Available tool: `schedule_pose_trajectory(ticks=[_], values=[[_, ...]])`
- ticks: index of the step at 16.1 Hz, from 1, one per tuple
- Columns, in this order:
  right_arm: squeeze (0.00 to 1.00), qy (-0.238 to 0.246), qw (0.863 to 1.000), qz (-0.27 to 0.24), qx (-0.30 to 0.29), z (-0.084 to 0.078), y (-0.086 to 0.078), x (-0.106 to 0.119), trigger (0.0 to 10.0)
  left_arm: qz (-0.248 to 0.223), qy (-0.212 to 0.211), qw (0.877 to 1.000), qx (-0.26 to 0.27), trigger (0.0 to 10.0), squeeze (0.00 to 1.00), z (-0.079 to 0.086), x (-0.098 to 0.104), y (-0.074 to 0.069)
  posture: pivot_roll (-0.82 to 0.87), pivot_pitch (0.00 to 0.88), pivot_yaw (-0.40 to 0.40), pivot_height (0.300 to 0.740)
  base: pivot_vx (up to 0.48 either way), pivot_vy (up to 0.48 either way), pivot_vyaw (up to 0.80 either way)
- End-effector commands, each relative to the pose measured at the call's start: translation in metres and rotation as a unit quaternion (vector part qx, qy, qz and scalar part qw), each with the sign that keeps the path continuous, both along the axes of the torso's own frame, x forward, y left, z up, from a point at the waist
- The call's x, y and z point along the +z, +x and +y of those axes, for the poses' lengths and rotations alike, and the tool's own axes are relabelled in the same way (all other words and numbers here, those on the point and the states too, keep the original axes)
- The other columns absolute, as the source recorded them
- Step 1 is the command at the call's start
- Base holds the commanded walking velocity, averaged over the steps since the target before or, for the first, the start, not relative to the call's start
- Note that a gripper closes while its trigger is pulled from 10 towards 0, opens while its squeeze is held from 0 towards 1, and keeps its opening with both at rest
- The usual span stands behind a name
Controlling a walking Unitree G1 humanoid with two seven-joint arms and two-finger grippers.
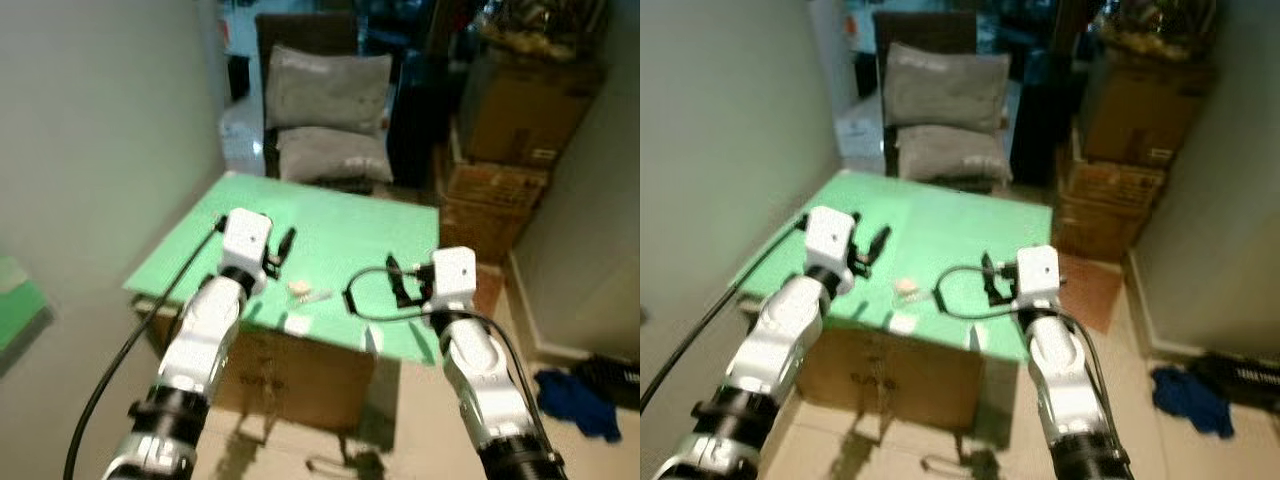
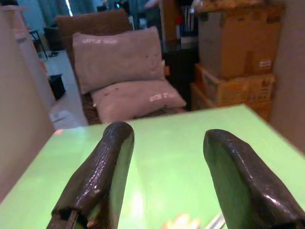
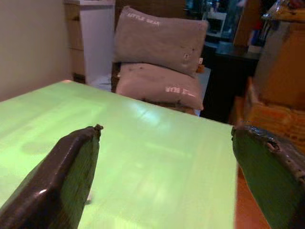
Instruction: Hang keys on a hook
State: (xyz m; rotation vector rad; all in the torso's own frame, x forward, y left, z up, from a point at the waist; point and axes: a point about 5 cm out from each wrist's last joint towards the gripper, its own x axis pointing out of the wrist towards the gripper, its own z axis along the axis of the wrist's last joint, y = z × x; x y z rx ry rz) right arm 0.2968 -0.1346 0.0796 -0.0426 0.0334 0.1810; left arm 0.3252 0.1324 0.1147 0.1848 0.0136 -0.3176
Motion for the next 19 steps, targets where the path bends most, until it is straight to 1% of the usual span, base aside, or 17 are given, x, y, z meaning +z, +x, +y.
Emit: schedule_pose_trajectory(ticks=[1,2,3,4,5,7,9,13,15,17,18,19], values=[[0.0,0.0,1.0,-0.009,0.008,0.005,0.002,0.005,10.0,-0.011,0.019,1.0,-0.015,10.0,0.0,-0.004,0.004,0.001,-0.04,0.0,0.015,0.74,0.0,0.472,0.0],[0.0,-0.002,1.0,-0.005,0.007,0.005,0.002,0.004,10.0,-0.011,0.022,0.999,-0.022,10.0,0.0,-0.007,0.004,0.0,-0.04,0.0,0.015,0.74,0.0,0.469,0.0],[0.0,0.003,1.0,0.003,-0.002,0.003,0.002,0.003,10.0,-0.008,0.024,0.999,-0.026,10.0,0.0,-0.009,0.002,0.0,-0.04,0.0,0.016,0.74,0.27,0.304,-0.74],[0.0,0.005,1.0,0.002,-0.018,-0.002,0.002,0.003,10.0,-0.004,0.023,0.999,-0.023,10.0,0.0,-0.01,0.001,-0.001,-0.05,0.0,0.017,0.74,0.0,0.0,-0.73],[0.0,0.005,1.0,0.002,-0.018,-0.002,0.002,0.003,10.0,-0.004,0.023,0.999,-0.023,10.0,0.0,-0.01,0.001,-0.001,-0.05,0.0,0.017,0.74,0.0,0.0,-0.73],[0.0,0.001,1.0,0.001,-0.026,-0.006,0.002,0.003,10.0,-0.008,0.019,1.0,-0.023,10.0,0.0,-0.012,0.001,-0.001,-0.05,0.0,0.02,0.74,0.0,0.0,0.0],[0.0,0.001,1.0,-0.002,-0.022,-0.003,0.002,0.004,10.0,-0.011,0.013,0.999,-0.046,10.0,0.0,-0.02,0.002,-0.005,-0.06,0.0,0.022,0.74,0.471,0.0,0.0],[0.0,0.0,1.0,0.0,-0.02,-0.002,0.001,0.004,10.0,-0.012,0.01,0.999,-0.044,10.0,0.0,-0.021,0.001,-0.006,-0.06,0.0,0.022,0.74,0.48,0.0,0.0],[0.0,0.002,1.0,-0.002,-0.023,-0.003,0.001,0.004,10.0,0.006,-0.024,0.999,-0.023,10.0,0.0,-0.018,0.0,-0.005,-0.06,0.0,0.022,0.74,0.48,0.0,0.0],[0.0,0.013,0.999,-0.017,-0.035,-0.006,-0.001,0.007,10.0,0.042,-0.088,0.995,0.002,10.0,0.0,-0.017,-0.005,-0.006,-0.06,0.0,0.021,0.74,0.48,0.0,0.0],[0.0,0.023,0.998,-0.036,-0.046,-0.01,-0.005,0.01,10.0,0.067,-0.115,0.991,0.019,10.0,0.0,-0.017,-0.012,-0.008,-0.06,0.0,0.019,0.74,0.48,0.0,0.0],[0.0,0.027,0.997,-0.044,-0.054,-0.013,-0.008,0.01,10.0,0.073,-0.117,0.99,0.02,10.0,0.0,-0.018,-0.014,-0.009,-0.06,0.0,0.019,0.74,0.48,0.0,0.0]])
